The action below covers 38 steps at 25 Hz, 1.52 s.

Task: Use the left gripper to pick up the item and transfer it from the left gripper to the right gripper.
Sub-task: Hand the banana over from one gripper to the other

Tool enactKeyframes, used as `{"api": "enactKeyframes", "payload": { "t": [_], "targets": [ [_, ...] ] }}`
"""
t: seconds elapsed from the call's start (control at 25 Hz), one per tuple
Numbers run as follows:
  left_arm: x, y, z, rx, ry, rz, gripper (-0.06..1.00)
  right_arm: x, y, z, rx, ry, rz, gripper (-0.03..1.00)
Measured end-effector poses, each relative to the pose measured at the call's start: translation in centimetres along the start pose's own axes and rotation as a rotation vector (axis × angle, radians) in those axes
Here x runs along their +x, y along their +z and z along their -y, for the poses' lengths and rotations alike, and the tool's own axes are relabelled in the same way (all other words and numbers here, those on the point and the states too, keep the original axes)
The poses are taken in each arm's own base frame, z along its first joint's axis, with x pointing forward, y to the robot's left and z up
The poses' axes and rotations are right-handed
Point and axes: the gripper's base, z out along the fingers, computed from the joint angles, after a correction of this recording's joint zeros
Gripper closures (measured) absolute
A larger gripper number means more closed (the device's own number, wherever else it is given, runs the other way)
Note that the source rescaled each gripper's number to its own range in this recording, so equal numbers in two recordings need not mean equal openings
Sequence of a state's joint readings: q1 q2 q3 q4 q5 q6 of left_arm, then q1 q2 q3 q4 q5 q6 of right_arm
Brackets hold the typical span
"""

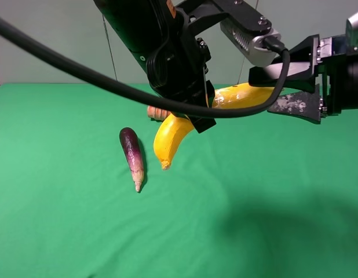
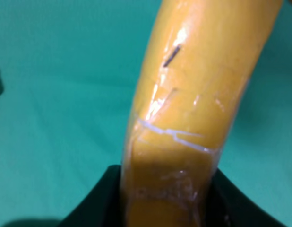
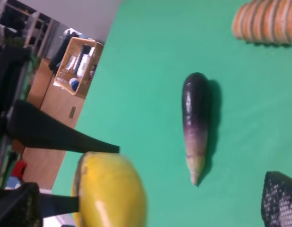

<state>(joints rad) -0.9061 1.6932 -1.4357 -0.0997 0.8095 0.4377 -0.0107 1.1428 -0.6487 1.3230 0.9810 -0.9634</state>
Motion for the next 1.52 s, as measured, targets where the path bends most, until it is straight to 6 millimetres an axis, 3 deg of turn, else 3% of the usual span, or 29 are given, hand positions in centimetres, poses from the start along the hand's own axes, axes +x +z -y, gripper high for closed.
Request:
{"api": "enactKeyframes", "payload": {
  "t": [0.56, 0.68, 1.08, 1.16, 1.52],
  "targets": [
    [0.00, 0.00, 0.00, 0.000, 0.000, 0.000, 0.94, 0.04, 0.79, -0.50, 0.012, -0.026, 0.007, -0.03],
    [0.00, 0.00, 0.00, 0.000, 0.000, 0.000, 0.94, 0.05, 0.79, -0.51, 0.011, -0.027, 0.007, 0.11],
    [0.00, 0.00, 0.00, 0.000, 0.001, 0.000, 0.94, 0.12, 0.78, -0.91, -0.032, -0.056, 0.000, 0.92],
    [0.00, 0.00, 0.00, 0.000, 0.001, 0.000, 0.94, 0.10, 0.80, -0.90, -0.034, -0.055, 0.002, 0.96],
    [0.01, 0.00, -0.01, -0.001, 0.002, -0.001, 0.94, 0.06, 0.88, -0.85, -0.040, -0.051, 0.003, 0.96]
  ]
}}
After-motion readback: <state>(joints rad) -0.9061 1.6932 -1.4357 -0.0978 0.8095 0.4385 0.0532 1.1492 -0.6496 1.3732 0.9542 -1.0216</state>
